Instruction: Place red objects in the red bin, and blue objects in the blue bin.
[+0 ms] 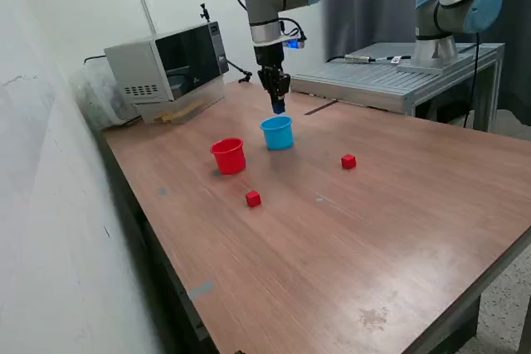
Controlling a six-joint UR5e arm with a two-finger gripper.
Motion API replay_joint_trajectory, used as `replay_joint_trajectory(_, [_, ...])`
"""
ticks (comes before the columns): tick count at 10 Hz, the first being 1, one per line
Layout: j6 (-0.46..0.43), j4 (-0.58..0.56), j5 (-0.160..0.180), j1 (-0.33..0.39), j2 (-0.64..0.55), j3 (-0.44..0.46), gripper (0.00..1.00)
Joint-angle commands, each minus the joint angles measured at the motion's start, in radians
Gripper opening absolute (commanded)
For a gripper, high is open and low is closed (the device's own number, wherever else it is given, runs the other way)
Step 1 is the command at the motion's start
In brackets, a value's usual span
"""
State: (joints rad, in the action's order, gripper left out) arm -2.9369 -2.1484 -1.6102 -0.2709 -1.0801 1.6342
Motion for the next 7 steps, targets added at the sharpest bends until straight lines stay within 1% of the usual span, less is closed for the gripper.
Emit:
replay_joint_trajectory(1, [-0.001,-0.007,0.0,-0.007,0.002,-0.004,0.0])
replay_joint_trajectory(3, [0.001,-0.002,0.0,-0.008,0.002,0.001,0.0])
replay_joint_trajectory(4, [0.001,0.001,-0.002,-0.008,0.002,0.003,1.0])
replay_joint_trajectory(7, [0.002,-0.001,-0.002,-0.007,0.0,0.009,1.0])
